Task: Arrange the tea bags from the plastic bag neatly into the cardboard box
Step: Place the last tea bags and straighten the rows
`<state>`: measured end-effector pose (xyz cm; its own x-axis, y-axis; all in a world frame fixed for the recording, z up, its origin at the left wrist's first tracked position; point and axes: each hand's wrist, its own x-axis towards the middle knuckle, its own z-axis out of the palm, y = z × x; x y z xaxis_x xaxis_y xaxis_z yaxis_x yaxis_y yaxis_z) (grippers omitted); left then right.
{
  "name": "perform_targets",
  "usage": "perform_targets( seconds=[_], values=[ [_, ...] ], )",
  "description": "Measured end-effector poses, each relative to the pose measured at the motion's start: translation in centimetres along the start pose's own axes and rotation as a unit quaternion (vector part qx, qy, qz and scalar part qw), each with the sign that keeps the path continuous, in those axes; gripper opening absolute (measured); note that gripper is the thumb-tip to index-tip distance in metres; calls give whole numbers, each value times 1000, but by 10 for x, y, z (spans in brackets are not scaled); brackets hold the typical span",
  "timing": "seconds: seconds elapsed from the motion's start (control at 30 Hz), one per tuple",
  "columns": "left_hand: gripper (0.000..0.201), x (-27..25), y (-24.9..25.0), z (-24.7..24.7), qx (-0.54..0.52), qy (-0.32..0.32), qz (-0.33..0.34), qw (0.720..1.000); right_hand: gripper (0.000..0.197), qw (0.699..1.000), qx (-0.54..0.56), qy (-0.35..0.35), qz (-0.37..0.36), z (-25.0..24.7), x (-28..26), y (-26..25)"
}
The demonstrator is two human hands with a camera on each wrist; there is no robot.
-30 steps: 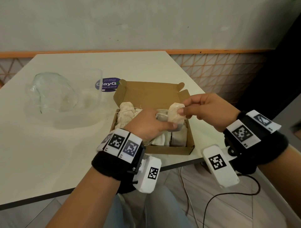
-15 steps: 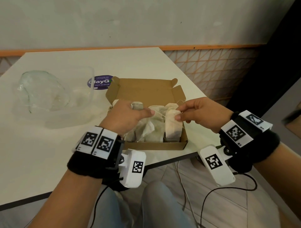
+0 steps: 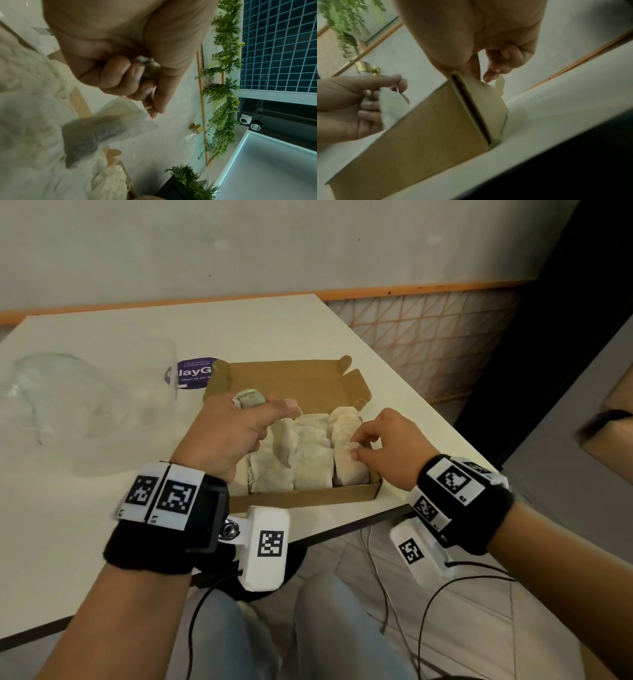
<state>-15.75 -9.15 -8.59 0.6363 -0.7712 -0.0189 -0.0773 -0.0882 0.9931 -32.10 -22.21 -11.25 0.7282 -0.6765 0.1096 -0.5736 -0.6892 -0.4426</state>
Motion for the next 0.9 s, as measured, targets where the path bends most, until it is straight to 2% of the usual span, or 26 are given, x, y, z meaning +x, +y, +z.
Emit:
perform_targets(
  seconds=[0.13, 0.23, 0.27, 0.33, 0.4, 0.43, 0.47, 0.57, 0.67, 0.77, 0.9],
  values=[
    [11, 1, 1, 3, -31, -17, -29, 999, 15, 1000, 7, 3, 7, -1, 2, 3],
    [21, 4, 3, 7, -58, -45, -51, 996, 16, 994, 95, 59, -20, -9, 0, -5],
    [19, 4, 6, 9, -66, -59, -57, 994, 20, 988, 137, 65, -28, -12, -2, -12],
    [14, 4, 12, 14, -78, -100, -73, 989, 39, 977, 208, 25, -33, -16, -5, -25],
    [15, 4, 18, 20, -83, -143, -88, 982, 64, 966, 253, -37, -31, -16, -2, -33],
    [16, 3, 20, 21, -85, -160, -91, 979, 71, 963, 262, -60, -29, -16, 1, -34],
    [17, 3, 21, 22, -87, -174, -94, 977, 68, 960, 269, -73, -29, -15, 5, -33],
    [14, 2, 19, 18, -111, -178, -105, 972, 24, 945, 317, -78, -9, -18, 10, -28],
    [18, 5, 11, 7, -125, -107, -117, 979, 8, 920, 378, -97, 21, -19, 7, -24],
    [27, 6, 1, -4, -150, -57, -133, 978, 7, 917, 370, -144, 30, -17, 4, -25],
    [28, 5, -4, -8, -190, -45, -151, 969, 9, 921, 348, -164, 67, -5, 4, -30]
  ],
)
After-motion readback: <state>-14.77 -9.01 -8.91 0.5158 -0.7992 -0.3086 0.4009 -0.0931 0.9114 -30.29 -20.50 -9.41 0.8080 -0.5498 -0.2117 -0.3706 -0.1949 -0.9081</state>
